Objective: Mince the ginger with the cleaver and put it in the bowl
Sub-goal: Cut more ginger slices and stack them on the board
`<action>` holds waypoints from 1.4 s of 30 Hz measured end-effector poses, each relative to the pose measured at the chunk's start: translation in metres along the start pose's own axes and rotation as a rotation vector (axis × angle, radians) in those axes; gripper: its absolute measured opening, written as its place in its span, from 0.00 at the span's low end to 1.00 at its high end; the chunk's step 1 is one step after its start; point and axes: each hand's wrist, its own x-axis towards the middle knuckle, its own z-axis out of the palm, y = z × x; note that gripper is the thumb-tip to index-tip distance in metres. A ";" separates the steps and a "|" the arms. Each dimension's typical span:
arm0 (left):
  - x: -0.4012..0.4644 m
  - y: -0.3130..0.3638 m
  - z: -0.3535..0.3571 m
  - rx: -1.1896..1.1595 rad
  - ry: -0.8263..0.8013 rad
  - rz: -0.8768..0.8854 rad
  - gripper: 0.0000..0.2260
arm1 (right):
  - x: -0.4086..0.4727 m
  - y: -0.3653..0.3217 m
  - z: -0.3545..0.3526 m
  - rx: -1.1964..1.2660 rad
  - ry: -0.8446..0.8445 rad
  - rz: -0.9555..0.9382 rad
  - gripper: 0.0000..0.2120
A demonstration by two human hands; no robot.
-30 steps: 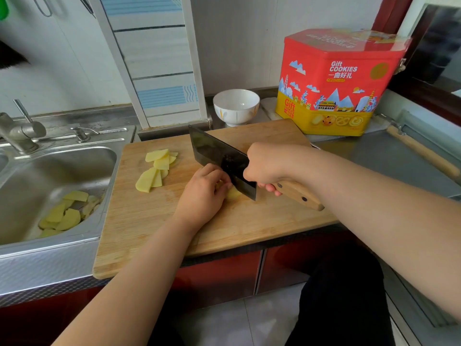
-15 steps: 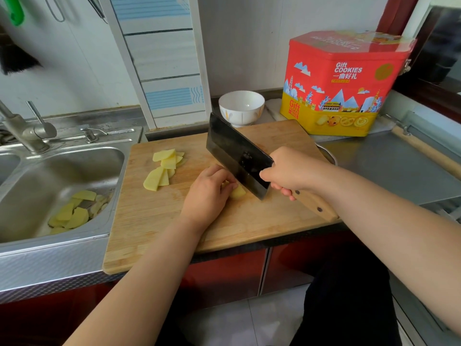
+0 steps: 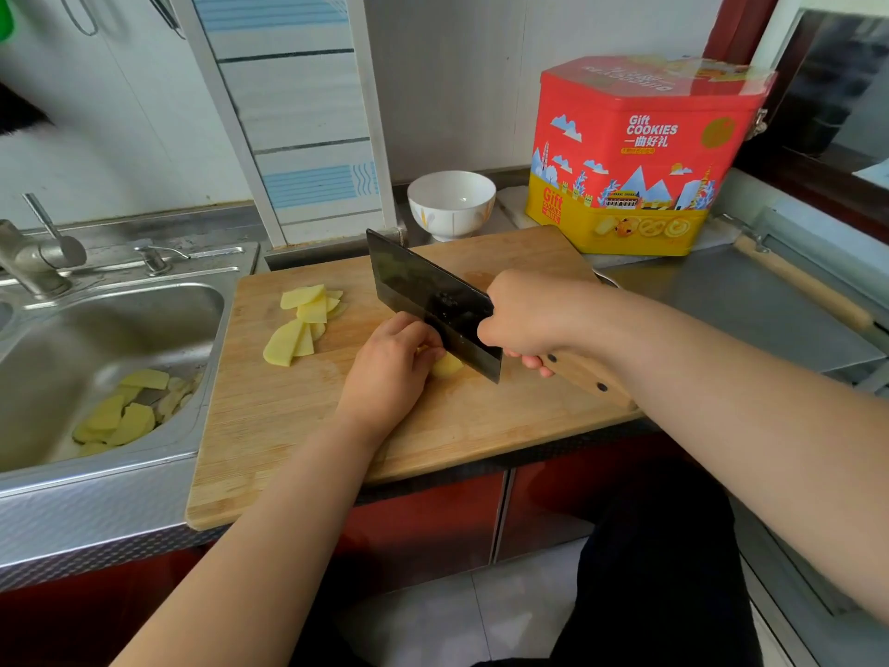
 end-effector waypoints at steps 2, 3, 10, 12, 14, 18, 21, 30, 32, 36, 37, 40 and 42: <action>0.000 0.001 -0.001 -0.006 0.002 -0.013 0.02 | 0.004 -0.004 -0.002 -0.027 -0.013 0.008 0.10; 0.000 0.001 -0.001 -0.003 0.003 -0.013 0.02 | 0.006 -0.006 -0.002 -0.041 -0.021 0.013 0.10; 0.001 0.000 0.000 0.014 0.010 -0.012 0.02 | 0.019 -0.003 0.017 -0.012 -0.005 0.047 0.06; 0.001 0.000 0.000 0.009 0.006 -0.014 0.02 | 0.018 0.004 0.023 0.041 0.026 0.047 0.05; 0.000 0.000 0.000 0.002 0.000 -0.016 0.02 | 0.016 0.013 0.022 0.074 0.028 0.056 0.11; -0.002 0.000 -0.002 -0.004 0.002 -0.014 0.02 | 0.019 0.030 0.019 0.293 0.018 0.085 0.12; -0.003 0.001 -0.003 0.012 0.011 -0.010 0.01 | 0.016 0.032 0.019 0.260 0.035 0.058 0.11; -0.004 0.001 -0.003 0.024 0.019 0.007 0.03 | 0.000 0.013 0.012 0.100 0.033 -0.013 0.11; -0.004 0.000 -0.003 0.020 0.016 0.006 0.04 | -0.001 0.011 0.012 0.072 0.042 -0.011 0.09; -0.003 -0.001 -0.002 0.009 0.011 0.002 0.04 | -0.003 0.005 0.009 0.031 0.030 -0.005 0.10; -0.003 -0.001 -0.002 0.010 0.005 0.002 0.04 | -0.002 0.003 0.007 0.025 0.018 0.001 0.11; -0.003 -0.001 -0.002 0.019 -0.006 -0.002 0.03 | 0.002 -0.005 -0.001 0.009 -0.035 0.019 0.09; -0.002 0.000 -0.002 0.028 -0.002 -0.006 0.02 | 0.004 -0.011 -0.004 -0.035 -0.064 0.021 0.12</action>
